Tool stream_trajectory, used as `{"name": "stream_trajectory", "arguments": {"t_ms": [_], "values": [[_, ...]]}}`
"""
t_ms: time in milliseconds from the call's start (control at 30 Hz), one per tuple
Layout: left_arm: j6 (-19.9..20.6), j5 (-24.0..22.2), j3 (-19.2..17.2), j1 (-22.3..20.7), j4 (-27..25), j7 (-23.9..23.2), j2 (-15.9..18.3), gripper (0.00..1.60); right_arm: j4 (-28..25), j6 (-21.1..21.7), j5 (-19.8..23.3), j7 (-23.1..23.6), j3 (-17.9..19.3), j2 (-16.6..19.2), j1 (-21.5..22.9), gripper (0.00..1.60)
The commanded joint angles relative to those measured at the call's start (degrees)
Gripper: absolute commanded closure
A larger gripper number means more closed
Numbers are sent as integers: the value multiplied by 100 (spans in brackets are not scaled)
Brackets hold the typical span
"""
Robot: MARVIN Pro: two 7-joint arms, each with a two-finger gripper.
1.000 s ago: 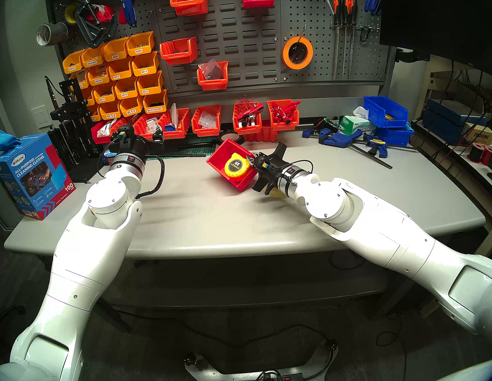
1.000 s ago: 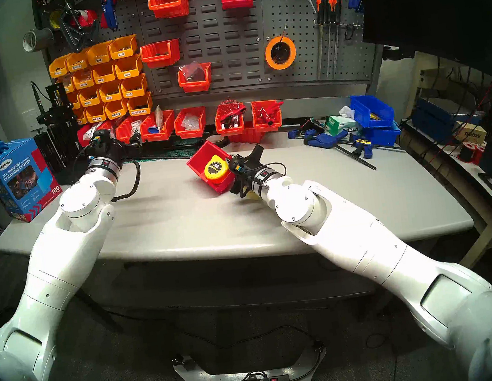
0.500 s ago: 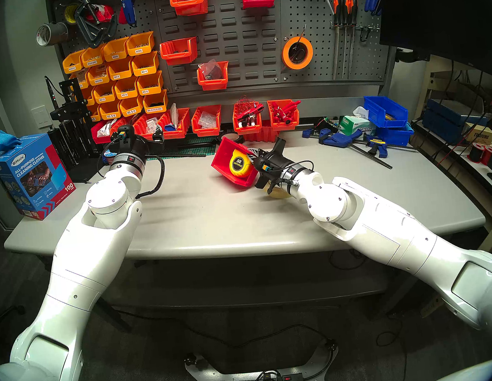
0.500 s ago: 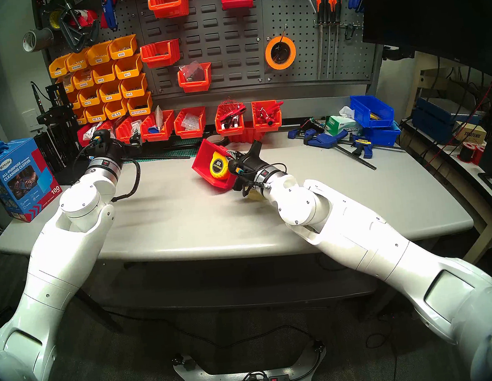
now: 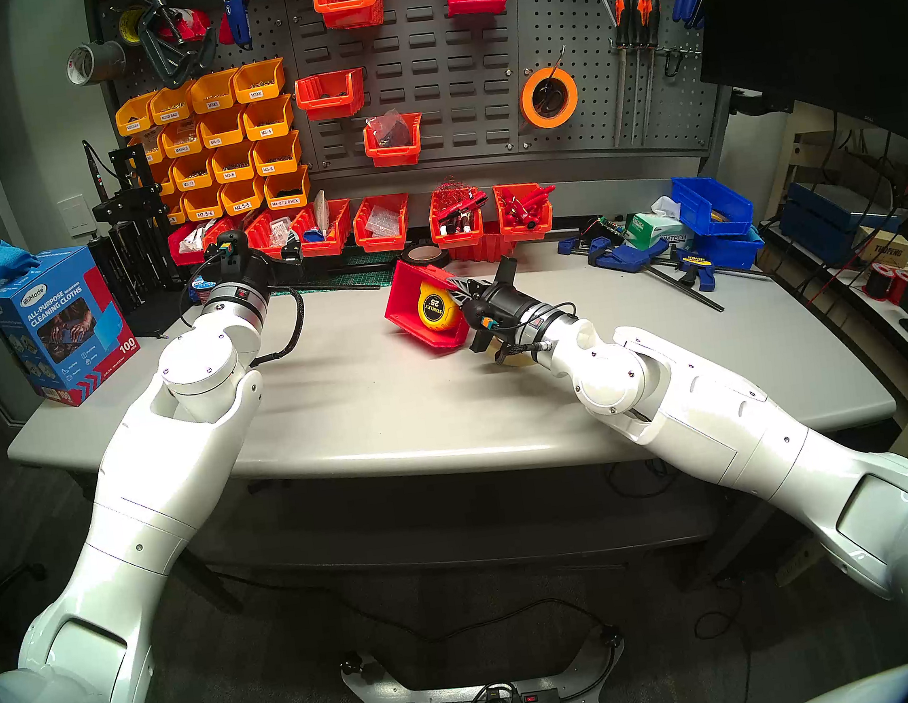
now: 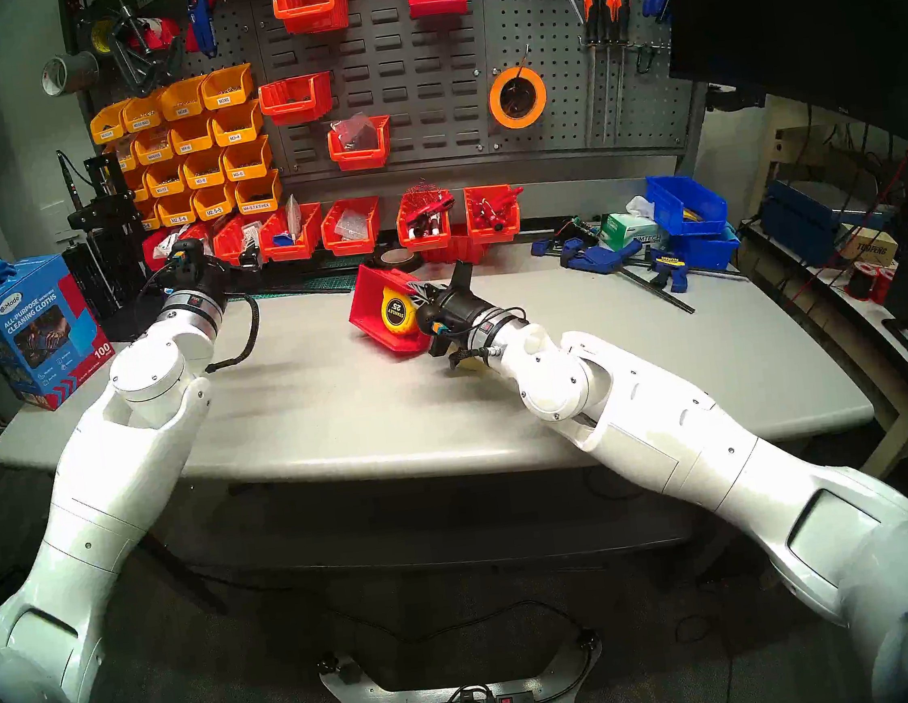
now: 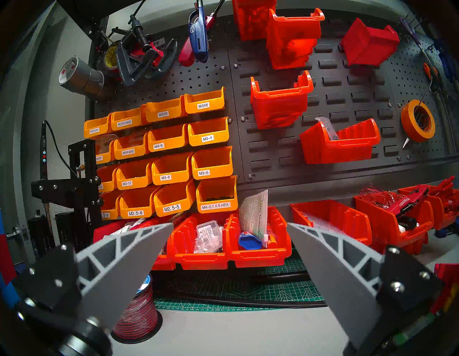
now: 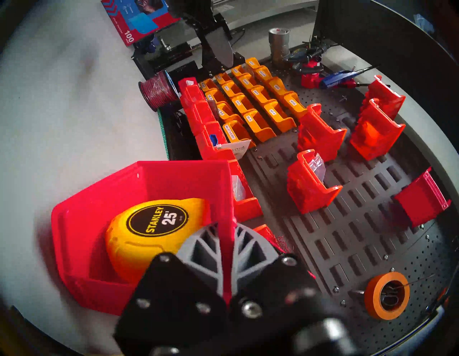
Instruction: Take out tools from the storage box
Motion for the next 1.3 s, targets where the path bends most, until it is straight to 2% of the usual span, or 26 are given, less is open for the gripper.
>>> {"name": "stream_trajectory", "arguments": {"t_ms": [0,633,900,1133,1267], "values": [[-4,-2,-41,-86,-43,-1,13,0,21,-287,-234,-59,2,-26,290,160],[-2,-2,-41,-87,-43,-1,13,0,215,-1148,-1263,178,-453,192,613,160],[-1,-3,-41,-87,-44,-2,13,0,243,-1184,-1279,107,-463,218,567,160],[-1,-3,-41,-87,-44,-2,13,0,322,-1232,-1589,-8,-511,250,620,160],[-1,-3,-41,-87,-44,-2,13,0,342,-1188,-1448,-29,-420,227,590,160]]}}
